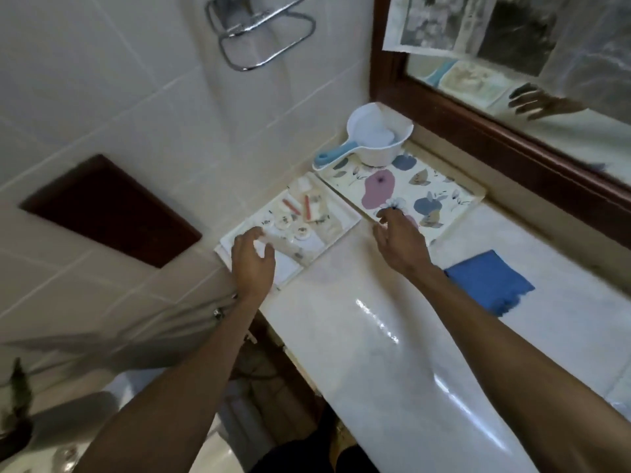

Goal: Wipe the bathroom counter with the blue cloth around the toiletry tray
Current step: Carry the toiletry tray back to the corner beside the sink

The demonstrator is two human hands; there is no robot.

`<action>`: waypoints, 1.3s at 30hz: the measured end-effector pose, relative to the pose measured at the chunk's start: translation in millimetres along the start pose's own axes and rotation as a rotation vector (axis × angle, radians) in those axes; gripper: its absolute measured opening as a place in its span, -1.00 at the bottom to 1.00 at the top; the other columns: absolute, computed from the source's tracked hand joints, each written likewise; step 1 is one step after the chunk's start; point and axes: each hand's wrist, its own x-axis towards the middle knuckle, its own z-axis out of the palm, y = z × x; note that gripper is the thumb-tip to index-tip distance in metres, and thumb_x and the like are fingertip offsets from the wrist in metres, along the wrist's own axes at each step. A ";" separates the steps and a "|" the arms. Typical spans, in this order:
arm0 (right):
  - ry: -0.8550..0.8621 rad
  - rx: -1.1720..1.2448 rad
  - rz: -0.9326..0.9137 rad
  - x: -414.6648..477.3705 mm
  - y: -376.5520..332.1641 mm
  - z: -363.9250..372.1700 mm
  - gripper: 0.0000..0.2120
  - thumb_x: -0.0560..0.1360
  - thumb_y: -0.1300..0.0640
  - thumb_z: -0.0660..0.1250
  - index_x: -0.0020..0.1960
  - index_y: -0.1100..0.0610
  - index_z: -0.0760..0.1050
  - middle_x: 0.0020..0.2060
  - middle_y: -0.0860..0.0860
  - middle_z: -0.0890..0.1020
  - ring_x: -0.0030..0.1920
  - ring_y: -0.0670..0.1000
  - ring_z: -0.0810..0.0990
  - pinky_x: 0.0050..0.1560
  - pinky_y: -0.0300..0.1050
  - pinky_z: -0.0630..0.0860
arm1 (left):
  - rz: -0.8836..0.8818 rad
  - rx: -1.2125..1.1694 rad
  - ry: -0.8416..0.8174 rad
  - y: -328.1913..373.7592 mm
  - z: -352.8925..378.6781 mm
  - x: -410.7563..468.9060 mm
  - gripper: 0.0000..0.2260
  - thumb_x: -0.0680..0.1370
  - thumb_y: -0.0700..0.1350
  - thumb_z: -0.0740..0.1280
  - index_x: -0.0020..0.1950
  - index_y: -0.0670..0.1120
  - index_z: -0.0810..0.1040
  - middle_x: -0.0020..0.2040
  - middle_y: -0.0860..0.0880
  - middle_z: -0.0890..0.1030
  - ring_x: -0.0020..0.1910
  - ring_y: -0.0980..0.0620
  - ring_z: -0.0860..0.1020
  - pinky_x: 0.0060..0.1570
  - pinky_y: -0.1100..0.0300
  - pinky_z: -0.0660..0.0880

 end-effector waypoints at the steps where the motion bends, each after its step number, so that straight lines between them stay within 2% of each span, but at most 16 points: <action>1: -0.034 -0.014 -0.024 7.0 -6.7 9.5 -0.68 0.62 0.01 0.16 0.27 0.16 0.43 0.15 0.14 0.57 0.14 0.20 0.54 0.01 0.02 0.46 | -0.068 0.032 0.022 -14.0 -4.3 3.5 -0.59 0.54 -0.11 0.42 0.38 -0.06 0.47 0.32 -0.09 0.50 0.26 -0.11 0.50 0.25 -0.04 0.49; 5: -0.135 -0.045 0.023 29.4 -29.7 37.3 -0.54 0.63 -0.05 0.16 0.41 0.20 0.34 0.28 0.22 0.48 0.27 0.24 0.45 0.18 0.09 0.42 | -0.311 0.101 -0.073 -61.8 -8.4 17.1 -0.13 0.40 0.07 0.57 0.56 -0.12 0.20 0.46 -0.22 0.34 0.39 -0.23 0.39 0.30 -0.12 0.47; 8: -0.130 -0.077 0.055 40.3 -42.4 50.2 -0.50 0.63 -0.05 0.18 0.46 0.22 0.30 0.35 0.25 0.42 0.32 0.28 0.40 0.25 0.15 0.40 | -0.338 0.031 -0.193 -74.2 -5.2 26.9 0.02 0.36 0.04 0.61 0.61 -0.16 0.05 0.55 -0.20 0.25 0.51 -0.20 0.28 0.42 -0.06 0.37; 10: -0.121 -0.122 0.060 45.4 -46.3 57.3 -0.49 0.63 -0.05 0.17 0.46 0.24 0.30 0.34 0.28 0.42 0.30 0.32 0.41 0.23 0.19 0.41 | -0.339 -0.031 -0.248 -76.7 -4.3 33.0 0.02 0.40 -0.04 0.60 0.63 -0.16 -0.01 0.59 -0.19 0.21 0.52 -0.19 0.29 0.41 0.02 0.36; 13: -0.117 -0.155 0.082 50.4 -52.7 62.9 -0.49 0.62 -0.03 0.19 0.45 0.26 0.30 0.32 0.30 0.43 0.27 0.34 0.43 0.21 0.21 0.42 | -0.334 -0.060 -0.328 -82.9 -8.0 40.0 0.04 0.43 -0.08 0.57 0.64 -0.10 -0.11 0.62 -0.17 0.13 0.50 -0.21 0.31 0.35 0.01 0.41; 17: -0.129 -0.155 0.089 49.8 -63.4 65.6 -0.50 0.62 -0.02 0.20 0.45 0.24 0.28 0.30 0.30 0.45 0.25 0.36 0.44 0.19 0.24 0.42 | -0.301 -0.040 -0.389 -93.3 -14.6 43.3 0.06 0.42 -0.06 0.58 0.64 -0.07 -0.15 0.64 -0.13 0.07 0.58 -0.19 0.18 0.44 -0.05 0.35; 19: -0.139 -0.141 0.091 46.4 -67.4 68.0 -0.47 0.62 -0.01 0.22 0.49 0.23 0.24 0.33 0.30 0.45 0.27 0.34 0.45 0.22 0.20 0.40 | -0.284 -0.027 -0.403 -93.9 -17.8 44.1 0.06 0.42 -0.08 0.57 0.64 -0.11 -0.14 0.63 -0.15 0.10 0.58 -0.18 0.16 0.45 -0.02 0.33; 22: -0.140 -0.127 0.127 42.1 -67.6 73.4 -0.41 0.60 -0.02 0.27 0.49 0.29 0.25 0.35 0.33 0.45 0.32 0.32 0.45 0.29 0.10 0.36 | -0.274 -0.008 -0.422 -94.8 -22.2 45.5 0.07 0.40 -0.09 0.59 0.64 -0.12 -0.11 0.60 -0.17 0.20 0.52 -0.21 0.29 0.40 -0.03 0.40; 27: -0.163 0.070 0.345 30.4 -61.7 63.3 -0.11 0.40 -0.27 0.44 0.50 0.24 0.24 0.41 0.23 0.43 0.39 0.20 0.44 0.36 0.07 0.40 | -0.250 0.033 -0.449 -90.8 -31.1 48.0 0.03 0.34 -0.10 0.63 0.61 -0.07 0.03 0.46 -0.15 0.42 0.35 -0.18 0.47 0.25 -0.10 0.53; 30: -0.221 0.094 0.378 9.4 -43.5 56.9 0.01 0.26 -0.37 0.48 0.49 0.17 0.26 0.41 0.20 0.42 0.34 0.19 0.47 0.32 0.11 0.44 | -0.219 0.043 -0.512 -85.3 -32.3 46.4 0.02 0.38 -0.14 0.60 0.64 -0.07 -0.01 0.46 -0.15 0.37 0.37 -0.18 0.44 0.27 -0.09 0.50; 34: -0.161 0.129 0.351 -30.5 -27.6 37.5 0.01 0.18 -0.39 0.53 0.45 0.09 0.30 0.34 0.08 0.48 0.27 0.12 0.51 0.24 0.09 0.49 | -0.177 0.026 -0.599 -73.0 -27.6 37.1 0.02 0.42 -0.16 0.56 0.65 -0.06 -0.08 0.50 -0.14 0.30 0.44 -0.15 0.37 0.27 0.04 0.45; 36: -0.104 0.156 0.329 -53.4 -22.9 22.2 -0.07 0.24 -0.27 0.56 0.45 0.06 0.29 0.25 0.00 0.53 0.17 0.04 0.53 0.13 -0.01 0.48 | -0.130 0.026 -0.637 -59.9 -25.2 27.7 0.01 0.42 -0.15 0.56 0.65 -0.06 -0.07 0.50 -0.14 0.31 0.44 -0.14 0.36 0.22 0.10 0.41; 37: -0.084 0.151 0.327 -65.6 -21.0 13.3 -0.07 0.25 -0.27 0.55 0.46 0.05 0.27 0.25 0.02 0.55 0.16 0.05 0.53 0.09 -0.02 0.48 | -0.099 0.019 -0.650 -52.0 -23.8 21.6 0.00 0.41 -0.14 0.56 0.65 -0.06 -0.05 0.47 -0.14 0.33 0.43 -0.14 0.37 0.20 0.12 0.41; 39: -0.038 0.148 0.353 -90.8 -12.1 -4.6 -0.01 0.23 -0.32 0.52 0.50 0.02 0.20 0.31 0.10 0.53 0.23 0.15 0.54 0.15 0.05 0.52 | -0.036 -0.009 -0.663 -36.3 -20.0 5.5 -0.02 0.40 -0.14 0.56 0.64 -0.04 0.01 0.39 -0.14 0.39 0.38 -0.14 0.41 0.16 0.12 0.42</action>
